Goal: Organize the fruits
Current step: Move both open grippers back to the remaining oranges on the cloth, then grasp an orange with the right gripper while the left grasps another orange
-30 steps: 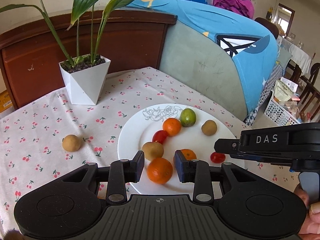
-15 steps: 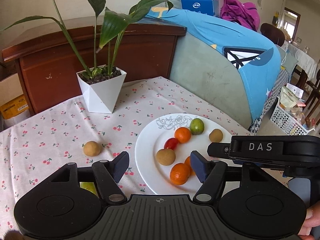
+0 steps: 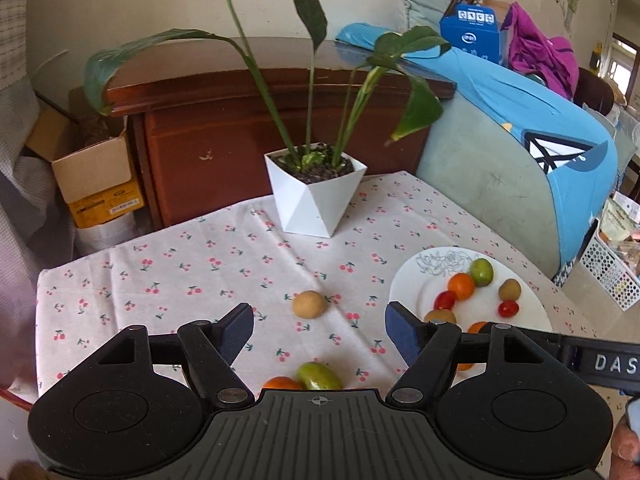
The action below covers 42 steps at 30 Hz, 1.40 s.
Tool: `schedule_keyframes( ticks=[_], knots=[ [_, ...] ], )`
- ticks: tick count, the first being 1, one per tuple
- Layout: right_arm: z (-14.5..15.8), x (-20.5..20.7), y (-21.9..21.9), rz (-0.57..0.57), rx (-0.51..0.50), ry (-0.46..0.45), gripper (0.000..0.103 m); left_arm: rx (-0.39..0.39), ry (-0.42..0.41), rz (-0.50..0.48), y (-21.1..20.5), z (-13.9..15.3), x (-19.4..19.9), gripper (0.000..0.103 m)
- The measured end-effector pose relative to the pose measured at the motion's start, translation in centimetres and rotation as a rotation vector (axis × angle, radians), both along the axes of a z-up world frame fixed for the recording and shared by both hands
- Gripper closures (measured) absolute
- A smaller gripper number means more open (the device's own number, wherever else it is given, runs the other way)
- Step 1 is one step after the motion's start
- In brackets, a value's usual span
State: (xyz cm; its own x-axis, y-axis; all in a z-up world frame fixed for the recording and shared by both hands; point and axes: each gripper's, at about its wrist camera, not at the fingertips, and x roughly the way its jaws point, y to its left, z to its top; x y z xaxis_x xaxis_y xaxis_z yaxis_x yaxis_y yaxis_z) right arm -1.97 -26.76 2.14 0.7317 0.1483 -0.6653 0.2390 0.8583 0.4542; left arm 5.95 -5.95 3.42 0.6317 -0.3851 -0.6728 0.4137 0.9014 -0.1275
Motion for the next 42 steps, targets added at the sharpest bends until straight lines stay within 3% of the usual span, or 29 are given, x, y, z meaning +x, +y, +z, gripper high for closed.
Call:
schedule_keyframes(
  ticks=[7, 14, 18, 25, 32, 42],
  knots=[
    [0.3, -0.2, 3.7, 0.153, -0.065, -0.054, 0.046, -0.029, 0.009, 0.055, 2.6, -0.1, 0.8, 0.03],
    [-1.7, 0.6, 6.4, 0.262, -0.09, -0.016, 0.049, -0.044, 0.065, 0.12, 4.7, -1.1, 1.7, 0.033],
    [-2.7, 1.1, 7.3, 0.294, -0.136, 0.002, 0.056, -0.034, 0.09, 0.109, 5.2, -2.0, 1.6, 0.033],
    [-4.1, 2.2, 8.1, 0.321, -0.172, 0.028, 0.059, 0.005, 0.088, 0.078, 5.6, -2.6, 0.9, 0.033],
    [-5.1, 2.9, 8.6, 0.331, -0.197, 0.054, 0.073, 0.043, 0.087, 0.031, 5.3, -3.2, 0.5, 0.033],
    [-4.5, 2.6, 7.2, 0.289, -0.163, 0.038, 0.073, 0.113, 0.087, -0.049, 4.3, -4.5, -0.5, 0.033]
  ],
)
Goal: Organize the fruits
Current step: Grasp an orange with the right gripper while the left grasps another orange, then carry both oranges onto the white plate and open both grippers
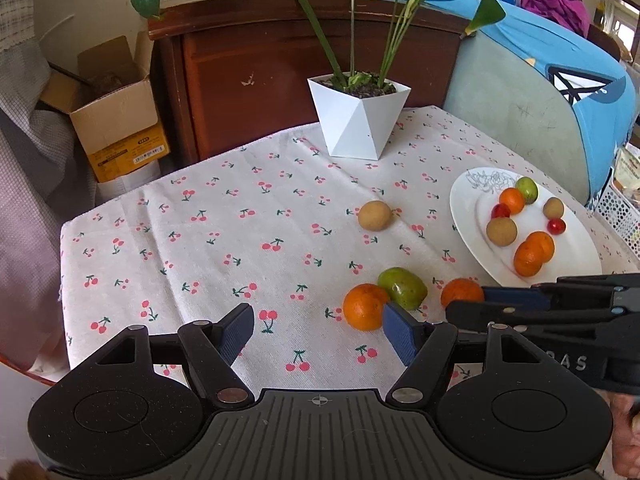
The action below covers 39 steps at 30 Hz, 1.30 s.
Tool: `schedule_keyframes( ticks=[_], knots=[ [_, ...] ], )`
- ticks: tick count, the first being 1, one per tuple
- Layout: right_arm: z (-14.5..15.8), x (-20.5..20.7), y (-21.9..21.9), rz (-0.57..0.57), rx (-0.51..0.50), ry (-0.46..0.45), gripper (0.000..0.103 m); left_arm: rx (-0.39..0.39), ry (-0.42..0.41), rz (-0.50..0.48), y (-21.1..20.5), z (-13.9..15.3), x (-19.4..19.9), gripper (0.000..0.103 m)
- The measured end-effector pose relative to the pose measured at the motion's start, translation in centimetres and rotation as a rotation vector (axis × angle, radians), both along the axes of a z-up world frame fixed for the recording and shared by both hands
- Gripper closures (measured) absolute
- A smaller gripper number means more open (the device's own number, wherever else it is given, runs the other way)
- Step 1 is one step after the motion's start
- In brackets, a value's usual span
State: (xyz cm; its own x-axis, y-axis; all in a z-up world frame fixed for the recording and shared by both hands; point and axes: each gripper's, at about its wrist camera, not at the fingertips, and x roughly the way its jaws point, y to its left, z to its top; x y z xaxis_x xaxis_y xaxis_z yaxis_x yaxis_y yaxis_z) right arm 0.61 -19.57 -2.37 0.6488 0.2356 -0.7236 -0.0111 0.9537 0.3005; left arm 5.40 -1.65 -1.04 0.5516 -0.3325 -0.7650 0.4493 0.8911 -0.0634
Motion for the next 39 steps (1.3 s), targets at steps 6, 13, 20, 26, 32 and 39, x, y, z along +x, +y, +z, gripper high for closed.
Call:
schedule_keyframes(
  ticks=[6, 13, 20, 26, 32, 39],
  knots=[
    [1.1, -0.3, -0.9, -0.041, 0.046, -0.024, 0.073, -0.004, 0.001, -0.024, -1.0, -1.1, -0.2, 0.036],
    [1.3, -0.7, -1.2, -0.087, 0.065, -0.028, 0.073, -0.015, -0.015, -0.042, -1.9, -1.9, -0.3, 0.044],
    [1.2, -0.8, -1.5, -0.113, 0.083, -0.018, 0.073, -0.016, -0.031, -0.073, -2.4, -2.4, -0.1, 0.067],
    [1.2, -0.8, -1.5, -0.114, 0.08, -0.018, 0.073, -0.029, -0.028, -0.06, -2.4, -2.3, -0.1, 0.075],
    [1.8, -1.3, -2.2, -0.134, 0.076, -0.041, 0.073, -0.047, -0.07, -0.012, -2.6, -0.6, -0.3, 0.075],
    [3.9, -3.2, -5.5, -0.235, 0.047, -0.115, 0.073, -0.16, -0.116, -0.03, -4.9, 2.2, -1.1, 0.075]
  ],
)
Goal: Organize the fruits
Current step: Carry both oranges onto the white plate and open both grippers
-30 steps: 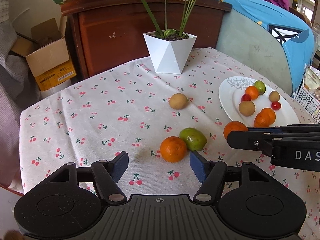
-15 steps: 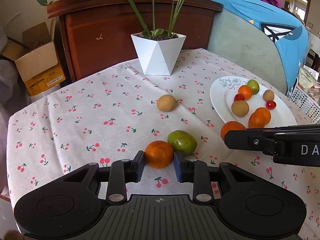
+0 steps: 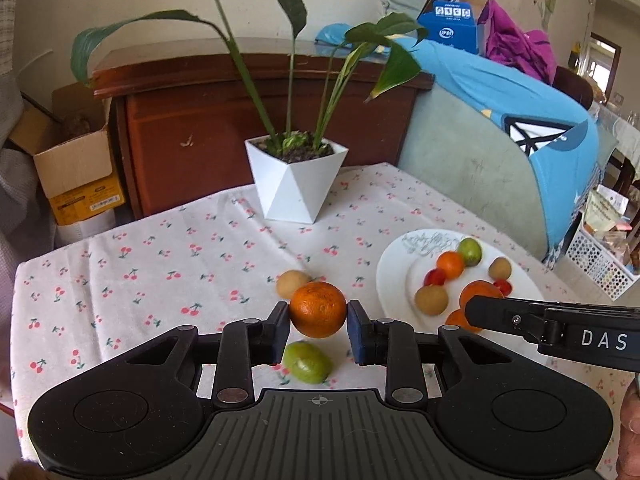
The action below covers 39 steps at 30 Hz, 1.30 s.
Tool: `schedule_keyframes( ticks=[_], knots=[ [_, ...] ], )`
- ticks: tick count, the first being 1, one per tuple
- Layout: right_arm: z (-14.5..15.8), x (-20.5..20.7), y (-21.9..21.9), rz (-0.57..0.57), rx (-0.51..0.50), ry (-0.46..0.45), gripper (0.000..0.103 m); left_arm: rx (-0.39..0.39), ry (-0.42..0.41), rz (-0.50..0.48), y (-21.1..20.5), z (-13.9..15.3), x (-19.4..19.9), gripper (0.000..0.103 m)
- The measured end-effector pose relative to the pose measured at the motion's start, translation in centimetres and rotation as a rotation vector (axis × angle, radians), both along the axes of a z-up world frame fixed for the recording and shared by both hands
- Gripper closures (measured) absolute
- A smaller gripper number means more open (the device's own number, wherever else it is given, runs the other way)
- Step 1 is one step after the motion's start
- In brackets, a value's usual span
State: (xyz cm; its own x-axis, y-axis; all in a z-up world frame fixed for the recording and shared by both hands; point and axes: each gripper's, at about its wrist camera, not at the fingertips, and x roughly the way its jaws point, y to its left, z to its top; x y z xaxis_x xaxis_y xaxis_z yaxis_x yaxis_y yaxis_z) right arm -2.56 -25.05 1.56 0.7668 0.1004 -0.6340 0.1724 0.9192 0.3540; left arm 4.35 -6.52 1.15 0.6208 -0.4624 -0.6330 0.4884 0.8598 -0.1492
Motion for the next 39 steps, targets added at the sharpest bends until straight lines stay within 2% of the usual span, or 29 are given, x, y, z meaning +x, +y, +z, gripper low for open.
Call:
schedule_keyframes(
  ticks=[4, 11, 16, 24, 29, 33, 39],
  knots=[
    [0.6, -1.1, -2.4, -0.086, 0.006, -0.009, 0.073, -0.029, 0.0, -0.046, -2.3, 0.2, -0.5, 0.075],
    [-0.8, -2.4, -6.3, -0.239, 0.09, 0.078, 0.073, -0.032, 0.032, -0.135, -5.9, -0.9, -2.1, 0.075],
    [-1.6, -2.8, -7.1, -0.282, 0.108, 0.112, 0.073, -0.034, 0.068, -0.208, -8.1, -1.8, -3.2, 0.075],
    [-2.2, -2.6, -7.2, -0.297, 0.104, 0.128, 0.073, -0.026, 0.092, -0.247, -9.7, -2.9, -3.5, 0.075],
    [-1.8, -2.7, -7.4, -0.314, 0.107, 0.107, 0.071, -0.044, 0.074, -0.251, -9.7, -2.3, -3.9, 0.069],
    [-1.4, -2.7, -7.2, -0.306, 0.096, 0.084, 0.071, -0.064, 0.063, -0.216, -9.0, -1.5, -3.7, 0.056],
    [-1.3, -2.2, -6.6, -0.282, 0.097, 0.079, 0.069, -0.077, 0.074, -0.114, -6.9, -0.9, -2.4, 0.054]
  ],
)
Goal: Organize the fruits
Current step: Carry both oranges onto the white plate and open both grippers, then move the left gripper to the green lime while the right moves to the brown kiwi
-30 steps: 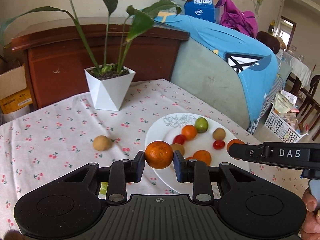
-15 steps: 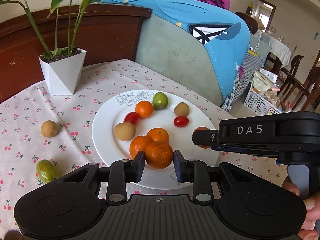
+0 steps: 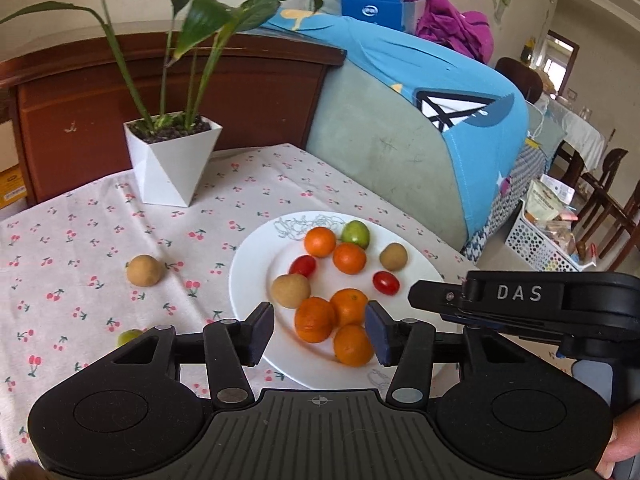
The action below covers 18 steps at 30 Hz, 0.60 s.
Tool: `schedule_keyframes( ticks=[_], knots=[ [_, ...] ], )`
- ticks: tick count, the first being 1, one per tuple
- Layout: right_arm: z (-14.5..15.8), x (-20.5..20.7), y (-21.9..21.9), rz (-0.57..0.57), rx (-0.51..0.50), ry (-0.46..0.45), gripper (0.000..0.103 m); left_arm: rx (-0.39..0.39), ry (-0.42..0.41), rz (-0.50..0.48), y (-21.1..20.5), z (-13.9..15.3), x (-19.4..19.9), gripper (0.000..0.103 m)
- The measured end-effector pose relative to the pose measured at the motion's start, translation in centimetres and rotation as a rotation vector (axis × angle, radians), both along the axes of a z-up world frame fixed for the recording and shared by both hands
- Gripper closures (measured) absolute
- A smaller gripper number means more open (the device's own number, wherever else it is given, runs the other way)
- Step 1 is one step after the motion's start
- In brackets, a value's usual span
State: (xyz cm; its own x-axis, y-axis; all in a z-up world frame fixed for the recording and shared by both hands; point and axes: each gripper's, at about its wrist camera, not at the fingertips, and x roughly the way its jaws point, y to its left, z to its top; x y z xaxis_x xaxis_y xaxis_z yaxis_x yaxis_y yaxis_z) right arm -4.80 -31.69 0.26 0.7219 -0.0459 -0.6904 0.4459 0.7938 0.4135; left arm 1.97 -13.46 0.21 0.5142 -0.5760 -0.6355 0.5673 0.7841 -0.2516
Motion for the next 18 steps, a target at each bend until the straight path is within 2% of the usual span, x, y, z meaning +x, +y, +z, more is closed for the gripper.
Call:
schedule_keyframes(
  ticks=[7, 12, 18],
  knots=[
    [0.3, 0.7, 1.6, 0.072, -0.024, -0.021, 0.069, -0.02, 0.028, 0.122, 2.9, 0.3, 1.6, 0.054],
    [0.7, 1.1, 2.9, 0.134, -0.063, -0.034, 0.066, -0.012, 0.058, 0.195, 4.7, -0.1, 2.6, 0.054],
    [0.5, 1.9, 4.5, 0.207, -0.053, -0.037, 0.065, 0.013, 0.079, 0.289, 6.8, -0.8, 3.7, 0.054]
  ],
)
